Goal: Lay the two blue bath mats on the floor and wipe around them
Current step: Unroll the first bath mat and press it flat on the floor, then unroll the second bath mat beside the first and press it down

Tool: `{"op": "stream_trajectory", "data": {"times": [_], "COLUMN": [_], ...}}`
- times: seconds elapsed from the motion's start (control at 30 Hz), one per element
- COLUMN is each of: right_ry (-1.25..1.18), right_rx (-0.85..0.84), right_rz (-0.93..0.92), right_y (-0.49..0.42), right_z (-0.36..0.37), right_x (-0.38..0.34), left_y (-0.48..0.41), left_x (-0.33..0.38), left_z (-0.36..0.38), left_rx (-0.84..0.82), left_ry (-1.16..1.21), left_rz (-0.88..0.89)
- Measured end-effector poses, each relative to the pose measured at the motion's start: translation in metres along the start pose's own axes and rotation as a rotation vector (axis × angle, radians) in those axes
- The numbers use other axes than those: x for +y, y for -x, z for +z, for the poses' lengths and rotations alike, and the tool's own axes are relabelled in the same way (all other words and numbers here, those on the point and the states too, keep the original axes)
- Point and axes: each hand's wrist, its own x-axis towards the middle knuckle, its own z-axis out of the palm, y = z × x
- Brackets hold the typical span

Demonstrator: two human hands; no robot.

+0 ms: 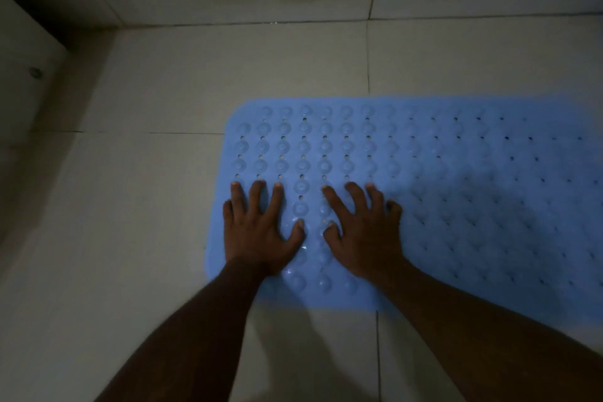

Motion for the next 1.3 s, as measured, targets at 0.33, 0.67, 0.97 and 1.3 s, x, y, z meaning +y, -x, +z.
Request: {"op": "stream_trajectory", "data": {"times": [0.33,0.67,0.97,1.3], "right_ry": [-0.003,0.079,0.064,0.011], "right_rx": [-0.356,0.121,0.324,0.23], "right_rz": [0.003,0.336,0.303,0.291], "right_y": [0.027,0.01,-0.075,-0.144], "right_z": [-0.154,-0.388,-0.47,-0.451], "right_x": [0.127,0.348,0.455,0.504], "left_y": [-0.011,-0.11,-0.192,-0.238], "left_x": [0.096,0.379,0.535,0.603], "left_z": [-0.098,-0.286,-0.326,-0.282], "left_rx": [-0.423,-0.054,-0.044,-0.1], "left_ry": [-0.204,0.045,0.24,0.453], "left_rz": [0.086,0.495,0.569,0.509]}}
